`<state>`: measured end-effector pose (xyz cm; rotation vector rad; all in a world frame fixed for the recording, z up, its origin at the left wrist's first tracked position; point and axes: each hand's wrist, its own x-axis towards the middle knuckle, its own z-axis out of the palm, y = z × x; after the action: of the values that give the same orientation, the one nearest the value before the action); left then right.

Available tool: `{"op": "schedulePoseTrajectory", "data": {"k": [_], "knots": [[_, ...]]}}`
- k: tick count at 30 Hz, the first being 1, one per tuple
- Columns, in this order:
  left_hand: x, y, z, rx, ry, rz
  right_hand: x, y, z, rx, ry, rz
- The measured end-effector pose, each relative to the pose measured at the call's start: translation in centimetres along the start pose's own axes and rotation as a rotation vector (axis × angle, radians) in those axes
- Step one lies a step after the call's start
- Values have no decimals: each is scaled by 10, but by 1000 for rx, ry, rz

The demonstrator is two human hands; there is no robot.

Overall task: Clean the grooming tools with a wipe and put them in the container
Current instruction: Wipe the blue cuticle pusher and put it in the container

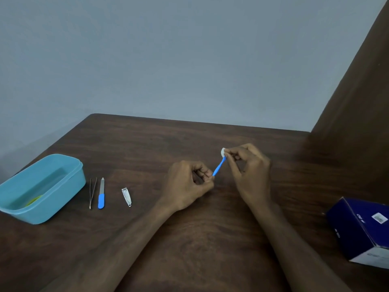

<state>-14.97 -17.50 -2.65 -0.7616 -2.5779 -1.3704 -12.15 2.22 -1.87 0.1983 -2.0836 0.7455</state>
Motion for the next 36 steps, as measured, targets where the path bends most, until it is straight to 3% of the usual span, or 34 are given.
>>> {"op": "schedulePoseTrajectory", "data": {"k": [4, 7, 9, 12, 14, 19, 24, 28, 30, 34, 36], "knots": [[-1, 2, -2, -11, -26, 5, 5, 3, -2, 0, -4, 68], [-1, 4, -3, -15, -10, -14, 8, 5, -2, -17, 125, 189], [0, 4, -4, -22, 21, -25, 7, -2, -6, 16, 185, 172], [1, 4, -5, -35, 41, -25, 1, -16, -5, 69, 24, 15], [1, 4, -4, -37, 22, -32, 0, -15, 3, 51, -40, 40], [3, 1, -2, -57, 55, -61, 6, -8, 0, 14, 130, 162], [4, 1, -3, -73, 81, -57, -2, -20, 5, 68, -44, 4], [2, 2, -3, -83, 62, -56, 7, -5, 8, 15, 83, 139], [2, 3, -3, -89, 75, -63, 8, -5, 2, -4, 119, 117], [4, 2, -3, -78, 77, -74, -5, -19, 3, 57, -22, -47], [3, 2, -4, -75, 52, -72, -3, -16, 9, 31, -24, -15]]}}
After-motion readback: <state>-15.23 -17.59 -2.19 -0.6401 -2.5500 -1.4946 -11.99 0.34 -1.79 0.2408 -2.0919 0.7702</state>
